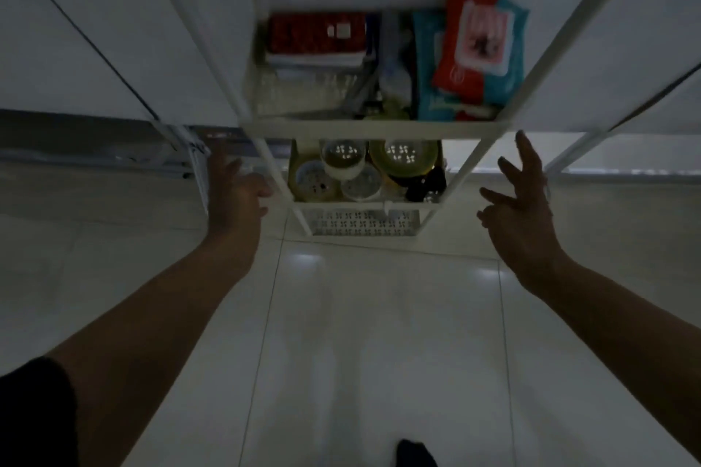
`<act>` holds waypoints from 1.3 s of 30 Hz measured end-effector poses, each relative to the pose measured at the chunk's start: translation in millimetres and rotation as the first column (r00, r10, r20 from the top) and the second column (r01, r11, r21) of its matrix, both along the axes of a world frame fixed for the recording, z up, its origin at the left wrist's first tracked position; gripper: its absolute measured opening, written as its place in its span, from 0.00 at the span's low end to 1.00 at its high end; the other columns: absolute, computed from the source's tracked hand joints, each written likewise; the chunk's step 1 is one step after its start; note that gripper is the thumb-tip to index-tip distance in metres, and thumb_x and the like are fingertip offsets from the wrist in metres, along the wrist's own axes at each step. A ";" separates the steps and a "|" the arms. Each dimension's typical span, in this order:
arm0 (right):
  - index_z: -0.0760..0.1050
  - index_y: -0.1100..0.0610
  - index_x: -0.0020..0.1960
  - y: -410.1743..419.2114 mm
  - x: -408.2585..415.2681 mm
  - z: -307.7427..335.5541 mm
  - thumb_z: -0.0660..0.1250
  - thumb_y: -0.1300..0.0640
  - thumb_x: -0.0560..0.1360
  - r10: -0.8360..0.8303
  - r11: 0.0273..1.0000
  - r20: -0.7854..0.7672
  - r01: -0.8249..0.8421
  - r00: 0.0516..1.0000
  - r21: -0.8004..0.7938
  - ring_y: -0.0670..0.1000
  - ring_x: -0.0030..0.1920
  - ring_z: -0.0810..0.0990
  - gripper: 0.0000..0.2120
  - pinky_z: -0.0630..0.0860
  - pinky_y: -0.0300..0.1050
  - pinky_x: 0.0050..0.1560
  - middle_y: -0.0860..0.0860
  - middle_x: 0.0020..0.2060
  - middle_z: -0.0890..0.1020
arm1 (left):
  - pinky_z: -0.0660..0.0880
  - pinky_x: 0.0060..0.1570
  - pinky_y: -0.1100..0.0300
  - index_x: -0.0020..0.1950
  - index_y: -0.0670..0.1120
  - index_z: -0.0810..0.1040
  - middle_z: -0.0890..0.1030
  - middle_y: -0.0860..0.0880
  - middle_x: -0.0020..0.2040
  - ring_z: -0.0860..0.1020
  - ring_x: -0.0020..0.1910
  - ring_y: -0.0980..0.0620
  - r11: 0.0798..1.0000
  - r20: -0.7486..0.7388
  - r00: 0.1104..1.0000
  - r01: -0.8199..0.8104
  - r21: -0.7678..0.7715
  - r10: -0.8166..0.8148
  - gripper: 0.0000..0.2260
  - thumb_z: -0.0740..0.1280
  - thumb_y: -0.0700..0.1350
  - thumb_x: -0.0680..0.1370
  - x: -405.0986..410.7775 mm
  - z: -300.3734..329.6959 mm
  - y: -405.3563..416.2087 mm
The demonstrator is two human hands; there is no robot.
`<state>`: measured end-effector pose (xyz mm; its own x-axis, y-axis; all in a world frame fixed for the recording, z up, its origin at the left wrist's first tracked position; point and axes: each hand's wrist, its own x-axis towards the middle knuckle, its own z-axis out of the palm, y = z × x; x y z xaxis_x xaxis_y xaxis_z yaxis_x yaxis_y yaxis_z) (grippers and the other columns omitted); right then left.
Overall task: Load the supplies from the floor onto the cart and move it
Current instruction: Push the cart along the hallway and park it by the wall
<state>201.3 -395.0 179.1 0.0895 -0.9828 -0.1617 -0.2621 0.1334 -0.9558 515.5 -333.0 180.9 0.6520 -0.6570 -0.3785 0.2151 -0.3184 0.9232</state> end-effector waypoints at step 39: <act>0.49 0.43 0.76 -6.1 40.9 -145.1 0.59 0.71 0.72 0.045 0.972 -0.175 -0.003 0.984 0.234 0.49 0.36 0.74 0.41 0.71 0.36 0.24 0.59 0.53 0.76 | 0.79 0.47 0.45 0.61 0.76 0.59 0.74 0.62 0.55 0.78 0.52 0.47 0.873 -0.047 0.903 0.424 0.241 -0.426 0.37 0.67 0.39 0.67 9.8 -152.4 -11.8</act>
